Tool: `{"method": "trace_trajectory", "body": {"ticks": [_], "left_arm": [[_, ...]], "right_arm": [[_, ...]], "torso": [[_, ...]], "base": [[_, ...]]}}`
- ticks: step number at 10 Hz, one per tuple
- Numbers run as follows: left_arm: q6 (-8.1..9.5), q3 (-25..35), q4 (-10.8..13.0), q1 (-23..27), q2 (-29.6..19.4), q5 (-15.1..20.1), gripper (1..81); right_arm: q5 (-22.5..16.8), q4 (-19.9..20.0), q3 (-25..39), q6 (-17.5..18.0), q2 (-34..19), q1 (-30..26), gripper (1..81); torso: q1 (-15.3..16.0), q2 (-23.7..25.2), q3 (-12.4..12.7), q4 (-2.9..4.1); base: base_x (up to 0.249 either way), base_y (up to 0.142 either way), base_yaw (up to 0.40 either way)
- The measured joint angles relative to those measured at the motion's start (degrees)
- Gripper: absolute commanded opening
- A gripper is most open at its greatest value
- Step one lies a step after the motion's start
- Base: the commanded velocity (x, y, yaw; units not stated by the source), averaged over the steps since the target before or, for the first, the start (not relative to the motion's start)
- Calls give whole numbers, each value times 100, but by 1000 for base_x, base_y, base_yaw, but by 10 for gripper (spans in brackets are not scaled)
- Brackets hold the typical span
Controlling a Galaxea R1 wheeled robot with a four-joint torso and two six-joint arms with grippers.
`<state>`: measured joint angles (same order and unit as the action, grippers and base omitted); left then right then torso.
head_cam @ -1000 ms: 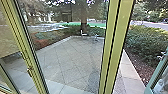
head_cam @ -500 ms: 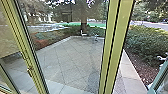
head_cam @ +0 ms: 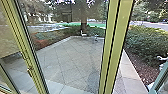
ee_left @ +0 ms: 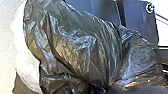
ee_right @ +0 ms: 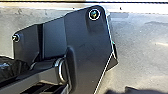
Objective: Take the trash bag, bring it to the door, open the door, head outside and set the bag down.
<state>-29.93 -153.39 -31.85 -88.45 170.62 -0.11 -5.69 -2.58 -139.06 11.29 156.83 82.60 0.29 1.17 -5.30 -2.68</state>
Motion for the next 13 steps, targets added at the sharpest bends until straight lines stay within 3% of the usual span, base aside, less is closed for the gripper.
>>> {"method": "trace_trajectory", "body": {"ticks": [2, 4, 13], "left_arm": [[-2, -2, 35, -2, 0, 9, 10], [-2, -2, 63, -2, 5, 11, 10], [-5, 0, 190, -18, 35, 33, 10]], "right_arm": [[74, -124, -523, -16, 488, 52, 811], [116, -262, -653, -33, 708, 218, 811], [123, -416, -808, -35, 811, 215, 811]], "torso": [[0, 0, 2, 0], [0, 0, 2, 0], [-5, 2, 7, 0]], "base": [[0, 0, 0], [0, 0, 0], [0, 0, -100]]}}
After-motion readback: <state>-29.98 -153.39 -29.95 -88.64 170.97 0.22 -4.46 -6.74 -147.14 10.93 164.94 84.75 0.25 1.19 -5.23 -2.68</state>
